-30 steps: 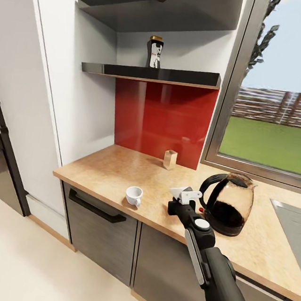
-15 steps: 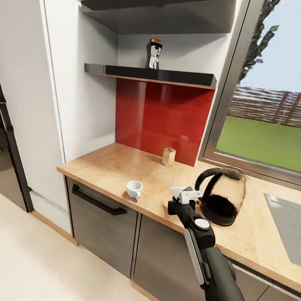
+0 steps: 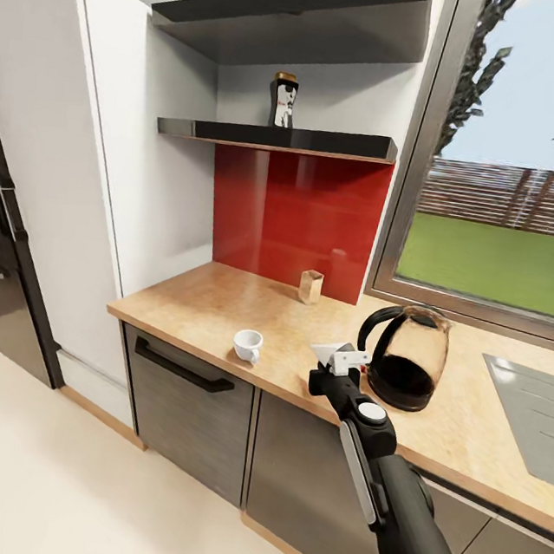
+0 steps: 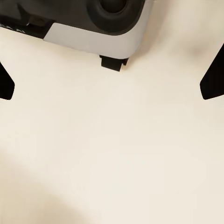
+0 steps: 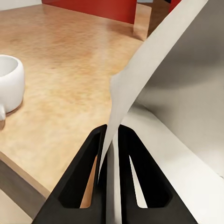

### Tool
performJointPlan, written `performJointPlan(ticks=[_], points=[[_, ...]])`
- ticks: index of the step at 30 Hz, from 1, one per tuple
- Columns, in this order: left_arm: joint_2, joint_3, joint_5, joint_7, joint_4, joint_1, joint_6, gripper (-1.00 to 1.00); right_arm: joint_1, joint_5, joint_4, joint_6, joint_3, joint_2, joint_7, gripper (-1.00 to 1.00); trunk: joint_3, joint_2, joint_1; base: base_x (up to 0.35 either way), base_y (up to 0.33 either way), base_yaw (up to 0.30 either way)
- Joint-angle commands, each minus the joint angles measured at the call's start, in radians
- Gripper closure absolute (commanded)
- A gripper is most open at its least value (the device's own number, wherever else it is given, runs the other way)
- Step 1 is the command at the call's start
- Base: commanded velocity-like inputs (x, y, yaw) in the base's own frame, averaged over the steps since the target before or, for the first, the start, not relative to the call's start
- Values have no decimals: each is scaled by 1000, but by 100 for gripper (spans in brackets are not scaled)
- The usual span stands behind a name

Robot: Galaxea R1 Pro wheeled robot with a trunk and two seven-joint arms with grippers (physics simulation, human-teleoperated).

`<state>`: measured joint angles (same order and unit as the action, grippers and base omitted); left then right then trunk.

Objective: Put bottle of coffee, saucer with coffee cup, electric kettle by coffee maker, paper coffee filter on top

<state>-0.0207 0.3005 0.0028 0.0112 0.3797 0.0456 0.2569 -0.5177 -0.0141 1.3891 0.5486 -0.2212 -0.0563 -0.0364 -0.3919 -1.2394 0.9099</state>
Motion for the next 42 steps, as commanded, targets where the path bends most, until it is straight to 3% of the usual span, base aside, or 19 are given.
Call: performJointPlan(ticks=[1,6,12,21,25,26,28,29,31,34,37,41,42], points=[[0,3,0,1,2,0,1,-100,-1,-3,1,5,-1,0,-3,100,-1,-1,0,0,0,0],[0,4,0,1,2,0,1,-100,0,-2,2,5,0,1,49,100,-1,-1,0,0,0,0],[1,4,0,1,2,0,1,-100,18,-1,44,3,0,24,236,100,-1,-1,0,0,0,0],[0,4,0,2,2,0,1,-100,80,0,129,0,0,36,438,100,-1,-1,0,0,0,0],[0,5,0,2,2,0,1,-100,106,0,150,-3,0,40,596,100,-1,-1,0,0,0,0],[0,5,0,2,2,0,1,-100,119,0,154,-6,-10,41,665,100,-1,-1,0,0,0,0],[0,5,0,2,2,0,1,-100,123,1,154,-6,-49,41,683,100,-1,-1,0,0,0,0],[0,5,0,2,2,0,1,-100,129,1,154,-7,-88,41,691,100,-1,-1,0,0,0,0],[0,5,0,2,2,0,1,-100,141,1,154,-6,-113,42,697,100,-1,-1,0,0,0,0],[1,5,0,2,2,0,1,-100,151,1,150,-5,-124,42,699,100,-1,-1,0,0,0,0],[1,5,1,3,17,0,2,-100,258,0,130,-5,-131,59,700,100,-1,-1,0,0,0,0],[1,5,1,25,33,0,1,-100,299,1,91,-6,-131,75,699,100,-1,-1,0,0,0,0],[2,6,2,57,56,0,0,-100,320,1,53,-23,-131,88,699,100,-1,-1,0,0,0,0]])
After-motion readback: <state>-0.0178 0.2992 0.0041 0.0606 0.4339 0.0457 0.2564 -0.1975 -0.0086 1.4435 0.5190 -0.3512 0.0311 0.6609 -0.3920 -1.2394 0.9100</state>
